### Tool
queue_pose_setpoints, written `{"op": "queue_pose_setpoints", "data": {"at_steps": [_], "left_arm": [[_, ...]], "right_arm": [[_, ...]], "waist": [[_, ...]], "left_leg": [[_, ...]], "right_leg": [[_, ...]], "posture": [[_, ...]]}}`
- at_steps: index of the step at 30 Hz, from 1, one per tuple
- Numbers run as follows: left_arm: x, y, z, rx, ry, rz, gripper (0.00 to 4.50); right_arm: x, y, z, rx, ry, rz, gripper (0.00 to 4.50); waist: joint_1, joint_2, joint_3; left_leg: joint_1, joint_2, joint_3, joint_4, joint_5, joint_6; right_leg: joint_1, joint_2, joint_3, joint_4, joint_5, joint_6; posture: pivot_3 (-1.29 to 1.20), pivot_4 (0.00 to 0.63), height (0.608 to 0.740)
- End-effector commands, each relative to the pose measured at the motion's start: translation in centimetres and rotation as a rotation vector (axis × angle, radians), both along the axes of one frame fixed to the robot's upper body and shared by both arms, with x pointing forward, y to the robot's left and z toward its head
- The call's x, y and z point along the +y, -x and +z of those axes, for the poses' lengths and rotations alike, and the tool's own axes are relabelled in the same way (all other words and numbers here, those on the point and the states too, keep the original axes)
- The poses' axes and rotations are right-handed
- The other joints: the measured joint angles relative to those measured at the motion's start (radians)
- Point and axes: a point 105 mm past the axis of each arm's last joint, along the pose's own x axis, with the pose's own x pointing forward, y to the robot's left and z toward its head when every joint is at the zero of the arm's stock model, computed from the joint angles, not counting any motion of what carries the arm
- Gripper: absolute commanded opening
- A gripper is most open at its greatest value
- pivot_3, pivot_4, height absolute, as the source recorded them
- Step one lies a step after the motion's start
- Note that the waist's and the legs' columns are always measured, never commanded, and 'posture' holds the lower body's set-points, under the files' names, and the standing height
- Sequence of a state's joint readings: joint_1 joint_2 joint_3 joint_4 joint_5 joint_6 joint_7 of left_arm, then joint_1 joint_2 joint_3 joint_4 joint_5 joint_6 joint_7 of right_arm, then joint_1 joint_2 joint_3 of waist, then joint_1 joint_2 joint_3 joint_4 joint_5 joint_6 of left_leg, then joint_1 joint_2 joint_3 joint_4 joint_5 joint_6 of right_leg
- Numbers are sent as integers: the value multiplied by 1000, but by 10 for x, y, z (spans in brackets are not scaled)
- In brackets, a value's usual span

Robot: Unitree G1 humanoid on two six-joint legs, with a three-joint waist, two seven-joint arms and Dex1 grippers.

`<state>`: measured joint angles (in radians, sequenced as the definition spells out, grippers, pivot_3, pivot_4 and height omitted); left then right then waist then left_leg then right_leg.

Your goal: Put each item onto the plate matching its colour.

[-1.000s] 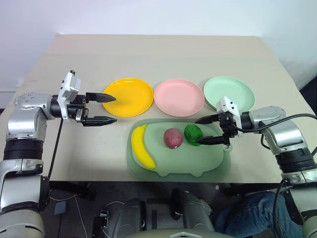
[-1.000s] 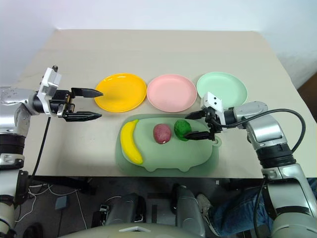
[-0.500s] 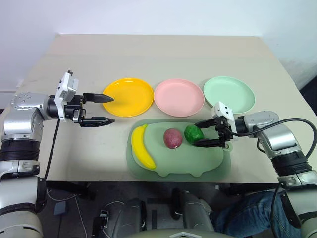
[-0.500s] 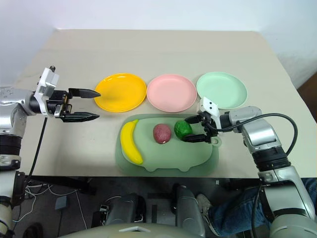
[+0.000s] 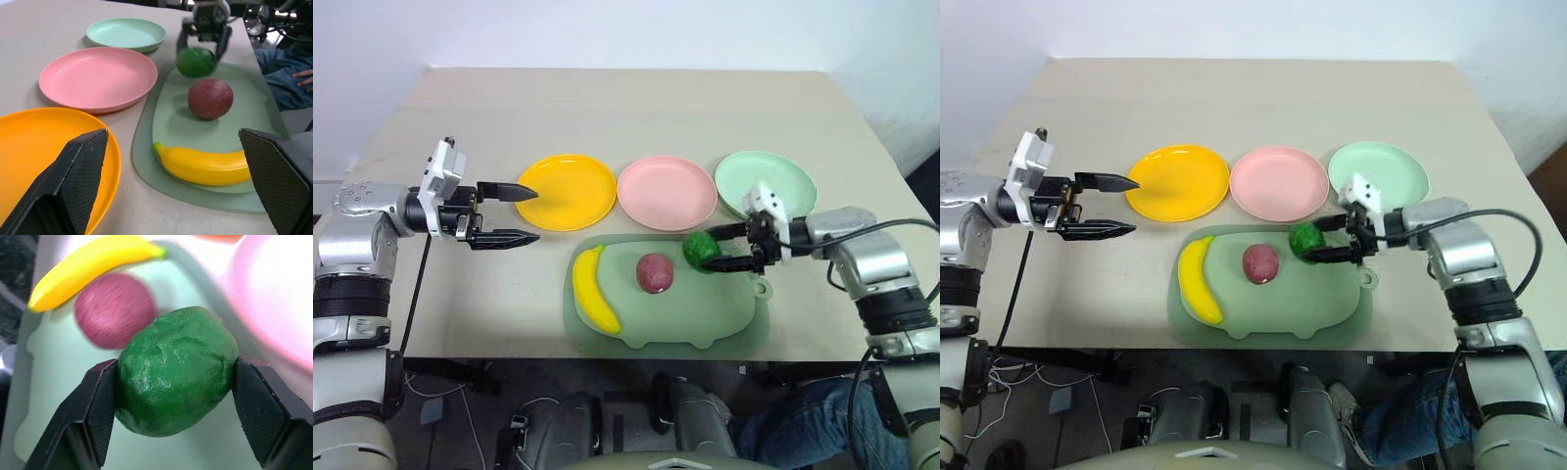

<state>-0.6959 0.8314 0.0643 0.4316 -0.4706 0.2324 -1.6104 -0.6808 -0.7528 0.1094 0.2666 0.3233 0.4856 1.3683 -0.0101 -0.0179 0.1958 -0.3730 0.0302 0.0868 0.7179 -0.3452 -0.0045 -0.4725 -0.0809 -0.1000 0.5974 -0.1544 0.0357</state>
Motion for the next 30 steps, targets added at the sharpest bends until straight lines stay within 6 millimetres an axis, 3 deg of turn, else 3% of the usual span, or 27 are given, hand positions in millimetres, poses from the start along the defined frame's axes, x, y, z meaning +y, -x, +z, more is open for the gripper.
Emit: {"op": "queue_pose_setpoints", "data": {"at_steps": [1, 6, 11, 14, 24, 28, 30], "left_arm": [[0, 8, 9, -28, -8, -28, 4500], [-2, 17, 5, 0, -8, -63, 4500], [-1, 34, 1, 37, -27, -109, 4500], [1, 38, 0, 41, -42, -113, 4500], [4, 37, 3, 30, -33, -105, 4500], [4, 36, 3, 30, -31, -101, 4500], [4, 36, 3, 30, -29, -101, 4500]], "right_arm": [[-16, -24, 39, -132, -77, -116, 3146], [-42, -74, 53, -289, -62, -411, 3146], [-56, -97, 47, -356, 0, -563, 3146], [-67, -105, 31, -374, 106, -646, 3146], [-84, -112, 28, -364, 135, -762, 3146], [-84, -113, 33, -398, 149, -759, 4452], [-86, -113, 36, -388, 111, -785, 4486]], "waist": [[-1, 0, 0], [-4, 0, 0], [-5, 0, 0], [-3, 0, 0], [-8, 1, 0], [-8, 1, 0], [-7, 1, 0]], "left_leg": [[0, 0, 0, 0, 0, 0], [0, 0, 0, -1, 1, -2], [-1, 0, 1, -2, 1, -2], [-1, 0, 1, -2, 1, -2], [-1, 0, 1, -2, 1, -2], [-1, 0, 2, -3, 1, -2], [-1, 0, 2, -2, 1, -2]], "right_leg": [[0, 0, 0, 0, 0, 0], [0, 0, 0, 0, 0, 0], [-1, 0, 1, 0, 0, 0], [-2, 0, 1, 0, 0, 0], [-2, 0, 1, 0, 0, 0], [-2, 0, 2, 0, 0, 0], [-2, 0, 2, 0, 0, 0]], "posture": [[0, 150, 740], [0, 150, 740], [0, 150, 740], [0, 150, 740], [0, 150, 740], [0, 150, 740], [0, 150, 740]]}}
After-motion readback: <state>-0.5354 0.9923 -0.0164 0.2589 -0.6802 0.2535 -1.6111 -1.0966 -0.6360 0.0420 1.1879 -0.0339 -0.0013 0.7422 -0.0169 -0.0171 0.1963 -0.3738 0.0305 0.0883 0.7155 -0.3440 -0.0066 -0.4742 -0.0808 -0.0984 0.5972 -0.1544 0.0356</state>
